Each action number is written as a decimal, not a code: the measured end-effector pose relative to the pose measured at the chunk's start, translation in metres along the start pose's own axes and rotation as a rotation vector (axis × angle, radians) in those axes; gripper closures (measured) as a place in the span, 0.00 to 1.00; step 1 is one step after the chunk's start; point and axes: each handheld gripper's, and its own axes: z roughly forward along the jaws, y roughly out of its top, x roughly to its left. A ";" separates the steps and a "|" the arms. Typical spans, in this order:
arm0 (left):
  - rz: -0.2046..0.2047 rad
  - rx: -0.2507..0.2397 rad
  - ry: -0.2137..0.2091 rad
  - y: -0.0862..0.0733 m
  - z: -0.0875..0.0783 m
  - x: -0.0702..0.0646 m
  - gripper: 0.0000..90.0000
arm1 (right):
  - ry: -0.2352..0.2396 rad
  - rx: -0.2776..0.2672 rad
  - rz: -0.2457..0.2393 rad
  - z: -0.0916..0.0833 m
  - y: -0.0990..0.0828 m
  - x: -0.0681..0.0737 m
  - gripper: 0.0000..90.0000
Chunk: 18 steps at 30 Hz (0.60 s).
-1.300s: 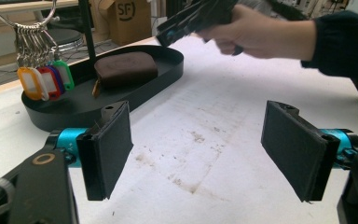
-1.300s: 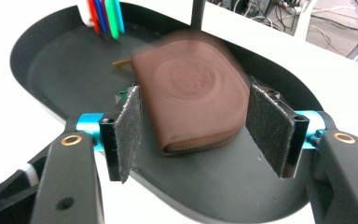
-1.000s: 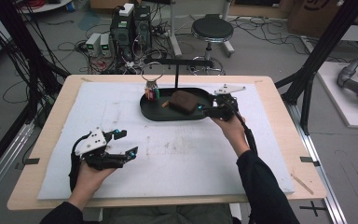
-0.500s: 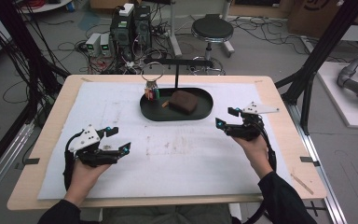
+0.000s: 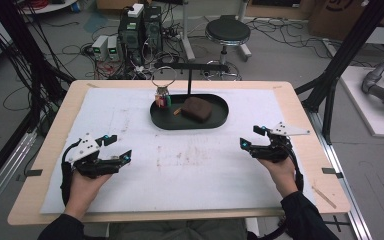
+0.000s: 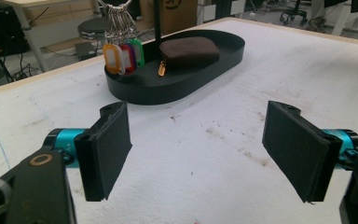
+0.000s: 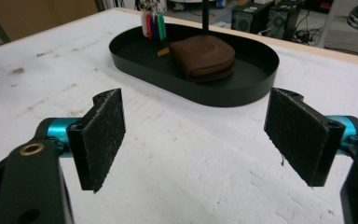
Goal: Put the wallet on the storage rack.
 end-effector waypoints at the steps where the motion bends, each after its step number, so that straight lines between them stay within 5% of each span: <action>1: 0.001 0.004 0.004 0.000 0.000 0.000 0.26 | -0.007 -0.003 0.001 0.001 0.000 -0.002 0.23; 18: 0.011 0.015 0.027 0.001 -0.002 0.000 0.26 | -0.049 0.011 -0.010 -0.003 -0.002 -0.005 0.23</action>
